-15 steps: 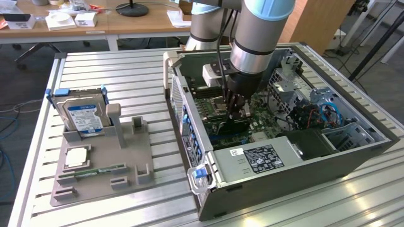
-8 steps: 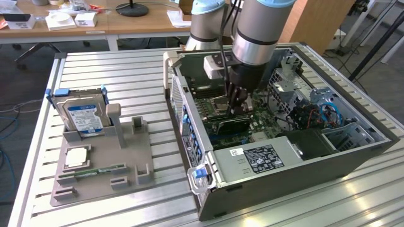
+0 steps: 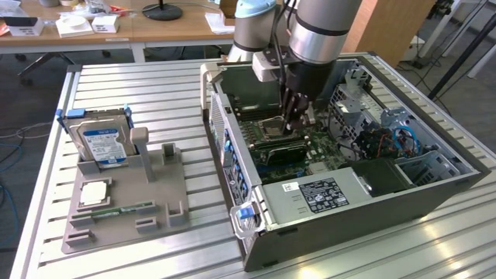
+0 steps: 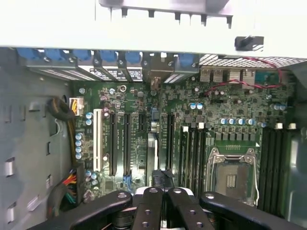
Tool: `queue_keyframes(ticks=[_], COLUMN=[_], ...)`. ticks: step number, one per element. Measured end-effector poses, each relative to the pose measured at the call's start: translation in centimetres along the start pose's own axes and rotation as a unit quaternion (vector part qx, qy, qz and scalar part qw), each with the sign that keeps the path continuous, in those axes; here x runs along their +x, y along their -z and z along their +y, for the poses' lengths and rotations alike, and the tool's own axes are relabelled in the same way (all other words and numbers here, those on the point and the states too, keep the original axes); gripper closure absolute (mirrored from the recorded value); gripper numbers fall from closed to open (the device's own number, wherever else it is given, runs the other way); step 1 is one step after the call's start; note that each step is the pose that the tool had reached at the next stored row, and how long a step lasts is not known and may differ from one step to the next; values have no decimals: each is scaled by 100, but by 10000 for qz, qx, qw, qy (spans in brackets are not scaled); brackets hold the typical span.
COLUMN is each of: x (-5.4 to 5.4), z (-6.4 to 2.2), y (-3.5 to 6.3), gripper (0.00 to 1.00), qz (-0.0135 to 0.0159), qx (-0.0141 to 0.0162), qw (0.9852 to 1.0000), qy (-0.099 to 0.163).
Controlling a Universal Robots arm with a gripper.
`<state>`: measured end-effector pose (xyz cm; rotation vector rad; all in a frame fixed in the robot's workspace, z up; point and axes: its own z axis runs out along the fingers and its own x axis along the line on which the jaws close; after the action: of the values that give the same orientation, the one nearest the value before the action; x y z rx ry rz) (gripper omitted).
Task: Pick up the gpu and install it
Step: 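Press down on the gpu until it lock into place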
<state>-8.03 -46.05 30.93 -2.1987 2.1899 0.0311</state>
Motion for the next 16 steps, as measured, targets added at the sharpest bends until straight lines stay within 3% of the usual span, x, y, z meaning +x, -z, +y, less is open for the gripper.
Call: queue_keyframes(ticks=[16], x=[-16], z=[-5], y=[400], gripper=[90], qz=[0], qx=[0], qw=[10000], qy=[0])
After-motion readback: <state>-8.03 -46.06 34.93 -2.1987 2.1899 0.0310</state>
